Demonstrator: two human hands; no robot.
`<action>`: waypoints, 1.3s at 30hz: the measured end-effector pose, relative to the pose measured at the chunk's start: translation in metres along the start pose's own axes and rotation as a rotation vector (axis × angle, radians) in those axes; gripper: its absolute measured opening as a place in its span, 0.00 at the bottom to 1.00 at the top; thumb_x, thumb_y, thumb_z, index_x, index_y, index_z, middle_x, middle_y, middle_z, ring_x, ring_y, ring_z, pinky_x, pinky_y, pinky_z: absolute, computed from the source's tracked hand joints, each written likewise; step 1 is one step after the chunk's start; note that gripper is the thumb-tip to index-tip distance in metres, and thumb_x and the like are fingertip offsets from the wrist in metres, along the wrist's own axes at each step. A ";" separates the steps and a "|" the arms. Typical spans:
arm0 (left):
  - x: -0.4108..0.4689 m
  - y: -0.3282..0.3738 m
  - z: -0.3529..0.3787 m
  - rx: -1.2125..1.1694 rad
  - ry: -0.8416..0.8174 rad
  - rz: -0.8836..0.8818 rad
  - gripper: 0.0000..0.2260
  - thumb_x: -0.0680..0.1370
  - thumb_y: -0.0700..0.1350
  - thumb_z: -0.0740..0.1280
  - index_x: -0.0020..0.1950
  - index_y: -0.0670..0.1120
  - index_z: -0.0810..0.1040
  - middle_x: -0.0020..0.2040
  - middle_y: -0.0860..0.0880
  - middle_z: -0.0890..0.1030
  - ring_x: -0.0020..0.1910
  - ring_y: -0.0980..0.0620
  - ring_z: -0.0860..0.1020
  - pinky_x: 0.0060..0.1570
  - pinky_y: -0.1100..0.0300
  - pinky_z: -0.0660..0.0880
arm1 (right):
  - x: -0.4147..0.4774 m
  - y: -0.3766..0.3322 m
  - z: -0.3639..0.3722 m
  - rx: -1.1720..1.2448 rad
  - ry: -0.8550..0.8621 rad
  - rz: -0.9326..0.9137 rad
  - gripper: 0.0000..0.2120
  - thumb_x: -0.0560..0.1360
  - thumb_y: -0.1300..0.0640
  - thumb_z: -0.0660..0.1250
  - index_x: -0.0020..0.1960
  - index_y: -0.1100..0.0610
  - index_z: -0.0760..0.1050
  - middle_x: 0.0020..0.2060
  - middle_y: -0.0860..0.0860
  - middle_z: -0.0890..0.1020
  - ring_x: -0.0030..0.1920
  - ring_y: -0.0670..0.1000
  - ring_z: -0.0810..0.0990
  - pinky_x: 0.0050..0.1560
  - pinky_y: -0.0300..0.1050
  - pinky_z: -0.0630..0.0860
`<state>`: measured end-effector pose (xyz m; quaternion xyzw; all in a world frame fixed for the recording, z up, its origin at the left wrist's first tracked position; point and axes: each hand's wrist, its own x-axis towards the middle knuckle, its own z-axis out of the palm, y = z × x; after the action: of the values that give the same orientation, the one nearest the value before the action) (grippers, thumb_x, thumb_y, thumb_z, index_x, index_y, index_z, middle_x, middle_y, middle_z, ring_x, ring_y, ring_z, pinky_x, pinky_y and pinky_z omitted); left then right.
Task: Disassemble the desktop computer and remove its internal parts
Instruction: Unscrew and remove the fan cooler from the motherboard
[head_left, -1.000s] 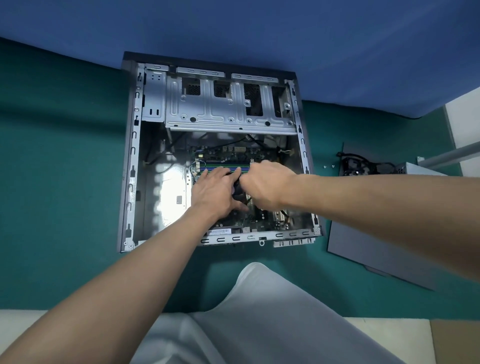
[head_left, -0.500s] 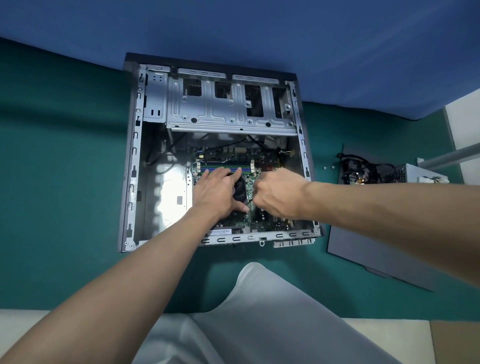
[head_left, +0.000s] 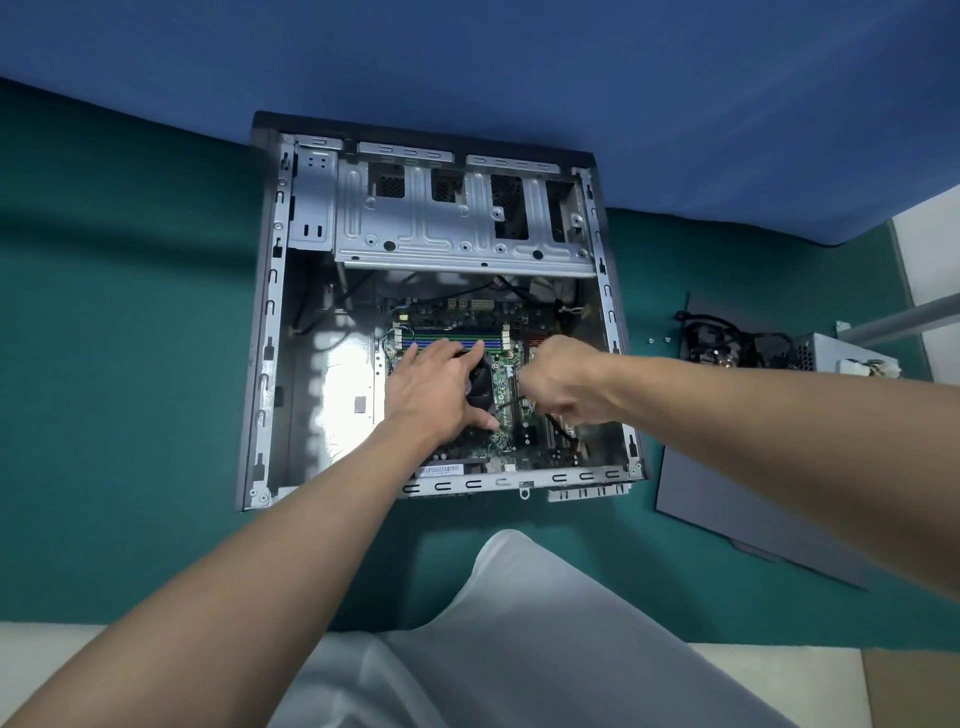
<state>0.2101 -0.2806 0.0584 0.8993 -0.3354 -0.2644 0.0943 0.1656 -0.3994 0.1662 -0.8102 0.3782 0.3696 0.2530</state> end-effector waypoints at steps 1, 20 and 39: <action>0.000 0.000 0.000 0.003 0.000 -0.001 0.47 0.66 0.69 0.69 0.79 0.54 0.53 0.78 0.49 0.60 0.77 0.50 0.54 0.76 0.51 0.47 | -0.003 0.002 0.001 -0.240 0.063 -0.149 0.11 0.78 0.60 0.60 0.38 0.61 0.68 0.35 0.55 0.75 0.26 0.48 0.70 0.21 0.38 0.65; 0.000 0.000 0.001 -0.011 0.011 -0.008 0.48 0.65 0.69 0.70 0.78 0.55 0.54 0.77 0.49 0.60 0.77 0.50 0.55 0.75 0.52 0.47 | -0.001 0.000 -0.004 0.315 -0.191 0.230 0.06 0.81 0.61 0.54 0.48 0.61 0.69 0.26 0.52 0.72 0.21 0.44 0.60 0.17 0.33 0.58; 0.000 -0.001 0.003 -0.025 0.032 -0.011 0.47 0.64 0.69 0.71 0.78 0.55 0.56 0.77 0.49 0.62 0.77 0.50 0.56 0.75 0.51 0.48 | 0.002 0.005 -0.005 0.184 0.019 0.028 0.09 0.79 0.59 0.60 0.41 0.61 0.72 0.34 0.53 0.75 0.23 0.47 0.70 0.18 0.34 0.63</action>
<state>0.2097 -0.2796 0.0556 0.9039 -0.3256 -0.2547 0.1097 0.1642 -0.4063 0.1671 -0.7816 0.4241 0.3289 0.3177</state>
